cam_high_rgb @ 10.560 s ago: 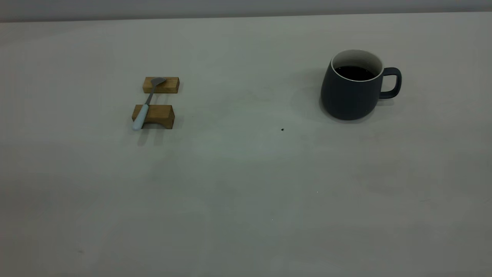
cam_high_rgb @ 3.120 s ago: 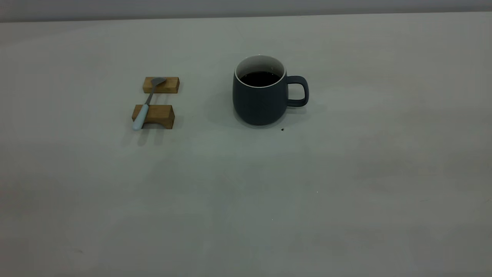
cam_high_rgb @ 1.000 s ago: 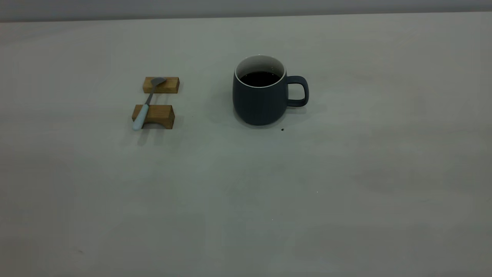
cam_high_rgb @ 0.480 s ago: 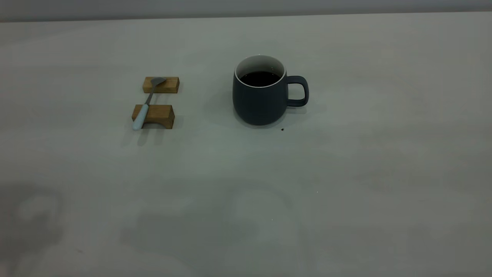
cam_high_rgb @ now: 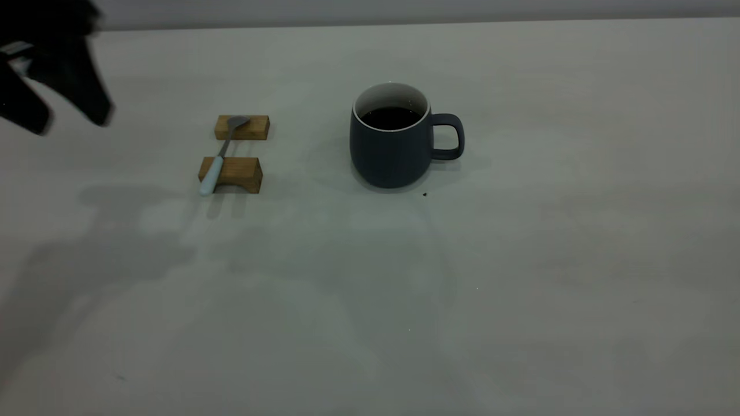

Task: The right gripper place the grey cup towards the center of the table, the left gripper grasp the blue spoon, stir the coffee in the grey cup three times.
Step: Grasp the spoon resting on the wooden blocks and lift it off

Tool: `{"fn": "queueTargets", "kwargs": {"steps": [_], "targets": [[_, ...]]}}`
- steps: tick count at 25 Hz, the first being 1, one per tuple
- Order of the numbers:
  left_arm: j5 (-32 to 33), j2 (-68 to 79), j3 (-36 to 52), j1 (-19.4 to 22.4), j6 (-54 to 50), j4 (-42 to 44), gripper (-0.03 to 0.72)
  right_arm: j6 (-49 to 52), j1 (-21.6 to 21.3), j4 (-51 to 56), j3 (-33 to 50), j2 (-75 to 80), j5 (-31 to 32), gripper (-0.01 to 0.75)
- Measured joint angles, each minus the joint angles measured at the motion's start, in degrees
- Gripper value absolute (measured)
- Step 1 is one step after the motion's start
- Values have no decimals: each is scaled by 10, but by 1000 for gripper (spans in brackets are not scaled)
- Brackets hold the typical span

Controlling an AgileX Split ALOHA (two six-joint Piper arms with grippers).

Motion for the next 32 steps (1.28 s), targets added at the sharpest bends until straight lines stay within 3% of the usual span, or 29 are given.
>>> {"fn": "queueTargets", "kwargs": {"steps": [7, 14, 32], "targets": [[-7, 171, -107, -43, -81, 62, 596, 0, 0, 0, 0, 0, 0, 523], [-10, 281, -190, -65, -94, 67, 594, 0, 0, 0, 0, 0, 0, 523], [-71, 371, -236, -72, -98, 68, 593, 0, 0, 1, 0, 0, 0, 508]]}}
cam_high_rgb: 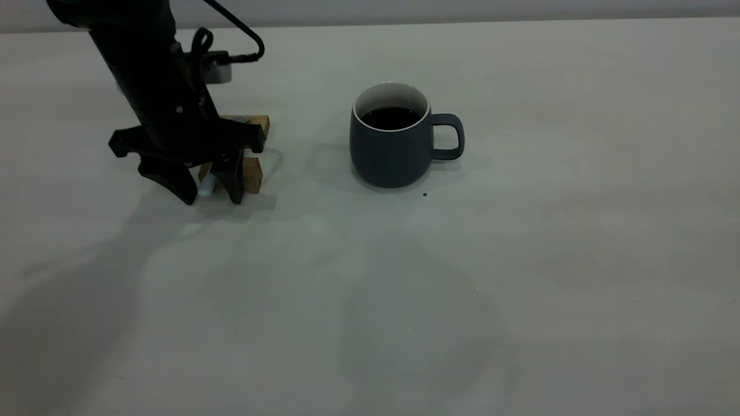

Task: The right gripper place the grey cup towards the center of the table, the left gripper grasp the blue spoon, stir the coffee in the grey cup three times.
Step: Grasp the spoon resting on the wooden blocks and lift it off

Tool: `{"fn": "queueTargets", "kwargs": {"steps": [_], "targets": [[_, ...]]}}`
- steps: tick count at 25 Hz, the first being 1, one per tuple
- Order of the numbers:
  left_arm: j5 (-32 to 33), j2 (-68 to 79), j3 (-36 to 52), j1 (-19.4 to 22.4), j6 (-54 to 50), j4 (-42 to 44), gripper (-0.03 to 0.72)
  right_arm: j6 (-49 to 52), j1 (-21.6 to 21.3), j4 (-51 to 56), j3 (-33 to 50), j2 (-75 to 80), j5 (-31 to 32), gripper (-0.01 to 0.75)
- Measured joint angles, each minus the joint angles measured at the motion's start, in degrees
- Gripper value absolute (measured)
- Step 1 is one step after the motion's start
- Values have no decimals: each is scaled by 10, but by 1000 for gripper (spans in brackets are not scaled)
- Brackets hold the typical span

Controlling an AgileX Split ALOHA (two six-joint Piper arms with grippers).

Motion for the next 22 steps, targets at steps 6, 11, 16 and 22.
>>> {"fn": "queueTargets", "kwargs": {"steps": [6, 11, 16, 22], "targets": [[4, 9, -19, 0, -19, 0, 502, 0, 0, 0, 0, 0, 0, 504], [26, 9, -22, 0, -37, 0, 267, 0, 0, 0, 0, 0, 0, 504], [95, 11, -47, 0, -39, 0, 138, 0, 0, 0, 0, 0, 0, 502], [233, 11, -120, 0, -39, 2, 138, 0, 0, 0, 0, 0, 0, 502]]}}
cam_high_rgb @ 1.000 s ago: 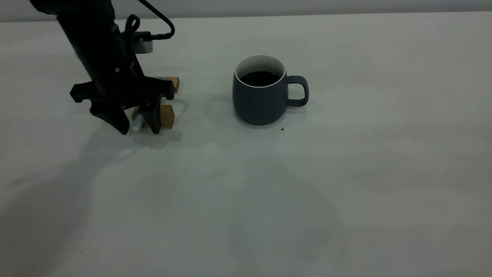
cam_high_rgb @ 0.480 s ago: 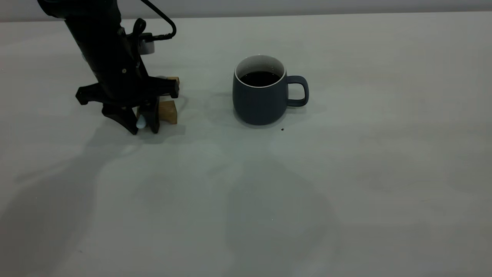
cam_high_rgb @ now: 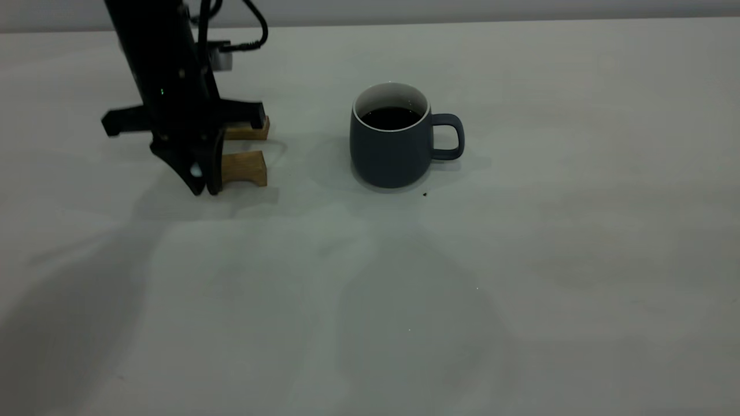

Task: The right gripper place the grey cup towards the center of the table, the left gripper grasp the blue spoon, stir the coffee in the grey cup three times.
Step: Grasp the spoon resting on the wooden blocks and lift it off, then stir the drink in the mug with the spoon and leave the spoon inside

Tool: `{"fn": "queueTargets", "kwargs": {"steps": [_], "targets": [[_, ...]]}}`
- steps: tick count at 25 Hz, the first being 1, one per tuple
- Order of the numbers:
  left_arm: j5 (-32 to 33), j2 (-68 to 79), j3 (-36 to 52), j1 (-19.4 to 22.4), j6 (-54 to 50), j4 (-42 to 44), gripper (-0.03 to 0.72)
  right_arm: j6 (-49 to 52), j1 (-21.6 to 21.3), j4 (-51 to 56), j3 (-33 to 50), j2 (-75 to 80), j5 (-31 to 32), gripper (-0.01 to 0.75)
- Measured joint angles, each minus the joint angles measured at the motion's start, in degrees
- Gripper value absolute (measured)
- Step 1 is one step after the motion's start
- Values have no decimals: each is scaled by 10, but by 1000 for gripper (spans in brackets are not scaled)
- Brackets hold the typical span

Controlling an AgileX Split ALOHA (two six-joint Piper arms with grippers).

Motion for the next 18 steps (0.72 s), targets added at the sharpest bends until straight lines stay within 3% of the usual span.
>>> {"fn": "queueTargets", "kwargs": {"steps": [5, 9, 18], "targets": [[112, -4, -84, 0, 0, -8, 138, 0, 0, 0, 0, 0, 0, 502], [148, -27, -136, 0, 15, -45, 138, 0, 0, 0, 0, 0, 0, 502], [198, -43, -161, -4, 121, -337, 138, 0, 0, 0, 0, 0, 0, 502]]}}
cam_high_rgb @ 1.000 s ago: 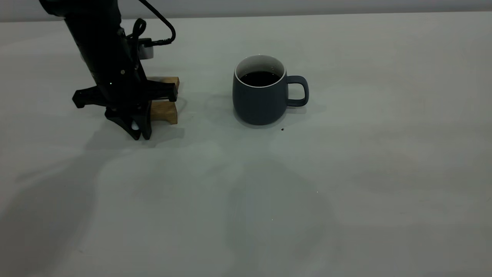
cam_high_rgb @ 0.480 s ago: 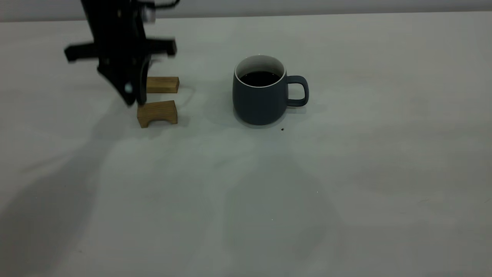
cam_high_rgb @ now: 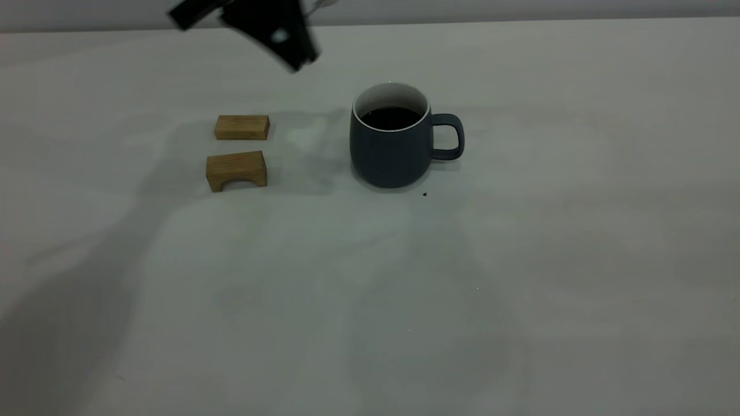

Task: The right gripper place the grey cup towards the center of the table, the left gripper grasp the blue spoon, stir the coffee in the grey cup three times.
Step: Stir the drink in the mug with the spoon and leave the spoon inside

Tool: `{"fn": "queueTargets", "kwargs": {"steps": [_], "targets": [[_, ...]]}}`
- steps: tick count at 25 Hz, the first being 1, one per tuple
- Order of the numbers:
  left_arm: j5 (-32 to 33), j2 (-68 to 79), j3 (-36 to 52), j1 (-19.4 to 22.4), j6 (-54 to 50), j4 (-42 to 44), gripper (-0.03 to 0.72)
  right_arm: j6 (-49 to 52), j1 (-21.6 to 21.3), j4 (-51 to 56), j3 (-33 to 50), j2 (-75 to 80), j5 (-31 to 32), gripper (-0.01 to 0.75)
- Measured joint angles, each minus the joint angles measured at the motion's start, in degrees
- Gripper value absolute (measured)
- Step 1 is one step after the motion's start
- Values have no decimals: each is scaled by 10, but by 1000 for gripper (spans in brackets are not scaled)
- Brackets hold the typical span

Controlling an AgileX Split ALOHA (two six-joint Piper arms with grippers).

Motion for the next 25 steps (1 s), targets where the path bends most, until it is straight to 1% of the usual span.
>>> {"fn": "queueTargets", "kwargs": {"steps": [4, 6, 8, 10, 13, 18, 22, 25], "targets": [[0, 0, 0, 0, 10, -140, 138, 0, 0, 0, 0, 0, 0, 502], [0, 0, 0, 0, -5, -201, 138, 0, 0, 0, 0, 0, 0, 502], [0, 0, 0, 0, -56, -262, 138, 0, 0, 0, 0, 0, 0, 502], [0, 0, 0, 0, -118, -297, 138, 0, 0, 0, 0, 0, 0, 502], [0, 0, 0, 1, -211, -311, 138, 0, 0, 0, 0, 0, 0, 502], [-7, 0, 0, -4, -440, -323, 138, -1, 0, 0, 0, 0, 0, 502], [-47, 0, 0, -19, -589, -325, 138, -1, 0, 0, 0, 0, 0, 502], [-92, 2, 0, -37, -633, -328, 138, -1, 0, 0, 0, 0, 0, 502]]}}
